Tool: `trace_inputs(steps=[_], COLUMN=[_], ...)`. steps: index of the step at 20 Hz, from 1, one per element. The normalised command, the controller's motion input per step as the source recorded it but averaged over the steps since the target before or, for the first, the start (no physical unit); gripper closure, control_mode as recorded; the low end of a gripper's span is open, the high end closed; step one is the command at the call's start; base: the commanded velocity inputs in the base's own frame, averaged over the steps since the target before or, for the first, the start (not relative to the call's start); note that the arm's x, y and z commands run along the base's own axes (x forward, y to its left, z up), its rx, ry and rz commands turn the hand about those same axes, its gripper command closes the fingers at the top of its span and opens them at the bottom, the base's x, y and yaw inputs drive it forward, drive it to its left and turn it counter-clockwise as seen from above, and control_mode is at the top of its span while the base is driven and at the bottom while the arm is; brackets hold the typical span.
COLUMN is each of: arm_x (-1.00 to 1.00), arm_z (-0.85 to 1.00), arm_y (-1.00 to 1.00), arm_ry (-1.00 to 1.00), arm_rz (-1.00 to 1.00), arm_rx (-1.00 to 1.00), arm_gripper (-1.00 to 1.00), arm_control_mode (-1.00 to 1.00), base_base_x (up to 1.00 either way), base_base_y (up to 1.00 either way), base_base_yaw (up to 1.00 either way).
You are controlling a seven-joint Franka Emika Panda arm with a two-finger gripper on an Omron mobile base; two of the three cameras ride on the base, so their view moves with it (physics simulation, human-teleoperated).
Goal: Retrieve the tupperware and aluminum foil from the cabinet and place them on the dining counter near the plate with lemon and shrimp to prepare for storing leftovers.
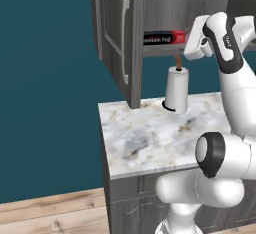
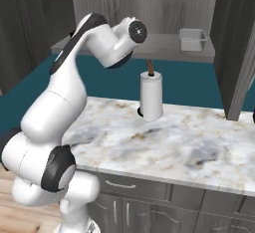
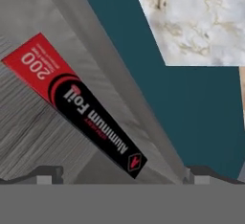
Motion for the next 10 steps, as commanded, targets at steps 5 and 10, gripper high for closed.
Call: trace_inputs(steps=[5,10], arm_x=[0.48,0.46], arm_z=[0.0,0.0], arm_y=[0.0,0.06], arm_ry=[0.04,0.03], arm_rz=[0.0,0.0], arm_rx=[0.02,0.01], arm_gripper=[-1.0,-1.0], arm_control_mode=[-1.0,-1.0], base_base_x=[0.0,0.0], base_base_y=[0.0,0.0], base_base_yaw=[0.0,0.0])
